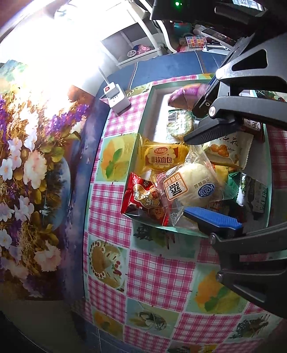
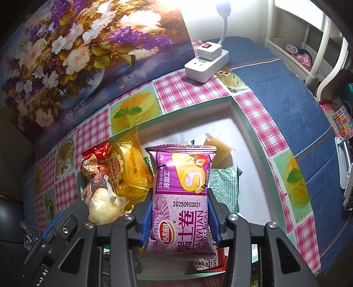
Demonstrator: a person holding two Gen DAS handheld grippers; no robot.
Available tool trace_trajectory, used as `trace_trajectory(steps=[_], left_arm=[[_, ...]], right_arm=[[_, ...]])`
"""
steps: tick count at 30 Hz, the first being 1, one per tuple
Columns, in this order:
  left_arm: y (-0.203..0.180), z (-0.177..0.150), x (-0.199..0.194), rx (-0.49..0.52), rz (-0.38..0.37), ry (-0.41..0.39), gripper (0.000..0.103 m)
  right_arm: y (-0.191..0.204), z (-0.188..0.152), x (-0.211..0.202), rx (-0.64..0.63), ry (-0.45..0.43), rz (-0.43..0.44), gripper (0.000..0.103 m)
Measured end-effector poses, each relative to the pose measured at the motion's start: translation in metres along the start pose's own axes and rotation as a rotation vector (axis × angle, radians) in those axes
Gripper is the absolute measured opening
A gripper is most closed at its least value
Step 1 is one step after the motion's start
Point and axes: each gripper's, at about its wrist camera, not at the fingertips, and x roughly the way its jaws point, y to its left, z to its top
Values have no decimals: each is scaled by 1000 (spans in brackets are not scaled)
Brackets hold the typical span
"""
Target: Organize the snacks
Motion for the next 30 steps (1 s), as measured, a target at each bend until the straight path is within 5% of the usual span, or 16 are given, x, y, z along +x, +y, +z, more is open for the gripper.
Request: trace_trajectory(steps=[4,7,17,19,30], left_arm=[[5,1,-3,-20,13,-6,60],[10,2,-4,-35,37,-11,67],[35,4,-2,-58,227,-22,76],[40,4,-2,-65,244,-25,95],[46,5,-1,-65,335,-56,99]], right_arm=[[0,0,1,-1,2,3,67],[-1,0,0,-4,-2,5,71],[-1,1,2,-4,-2,-15,95],[-1,1,2,-1,-4,-16,101],[-2,1,1,7,-13,-4,103]])
